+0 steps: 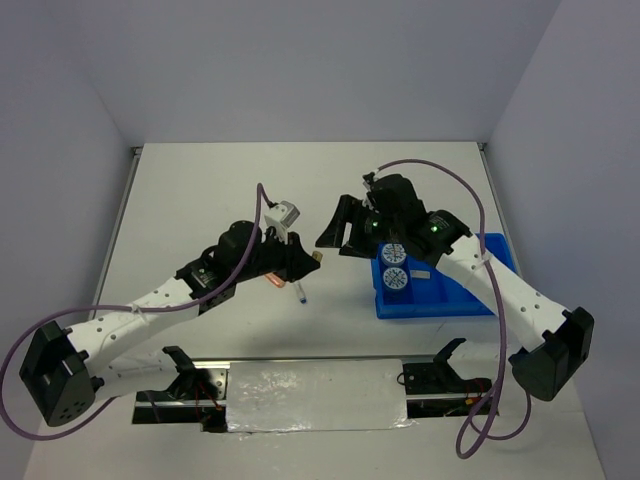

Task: Sort the stationery into containers
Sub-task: Pick up the stationery from the center of the board, then place the stationery in the storage box.

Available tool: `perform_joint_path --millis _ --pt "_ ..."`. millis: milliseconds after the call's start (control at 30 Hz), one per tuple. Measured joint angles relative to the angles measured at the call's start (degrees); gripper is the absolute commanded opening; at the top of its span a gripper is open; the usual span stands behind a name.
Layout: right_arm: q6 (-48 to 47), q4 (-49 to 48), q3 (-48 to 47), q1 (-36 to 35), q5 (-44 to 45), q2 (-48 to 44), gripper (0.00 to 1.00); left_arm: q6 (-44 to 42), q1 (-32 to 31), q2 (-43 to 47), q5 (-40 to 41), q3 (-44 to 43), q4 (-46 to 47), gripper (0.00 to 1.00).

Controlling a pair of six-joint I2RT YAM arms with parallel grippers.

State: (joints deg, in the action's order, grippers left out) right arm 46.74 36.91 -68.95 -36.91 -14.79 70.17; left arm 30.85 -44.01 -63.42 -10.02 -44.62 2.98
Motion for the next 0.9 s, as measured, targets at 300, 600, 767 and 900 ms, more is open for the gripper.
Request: perform_joint_path --millis 300,600,767,900 --pt "1.79 -0.11 0.04 -4.13 2.03 1.46 0.65 -5.20 -0.04 -0.02 -2.58 -0.76 1.29 0.00" --pt "2.16 -1.09 0.92 -4.33 2.10 3.23 0.53 -5.42 -0.07 -0.17 -5.81 -0.76 2.67 0.07" --pt "1.62 -2.56 1.29 -4.46 1.99 3.50 0.00 -5.51 -0.02 -0.48 -5.73 -0.76 2.54 0.39" --pt "1.60 -2.82 1.79 -4.31 2.19 3.50 0.00 -5.97 -0.02 -1.05 -4.42 -1.29 1.57 0.94"
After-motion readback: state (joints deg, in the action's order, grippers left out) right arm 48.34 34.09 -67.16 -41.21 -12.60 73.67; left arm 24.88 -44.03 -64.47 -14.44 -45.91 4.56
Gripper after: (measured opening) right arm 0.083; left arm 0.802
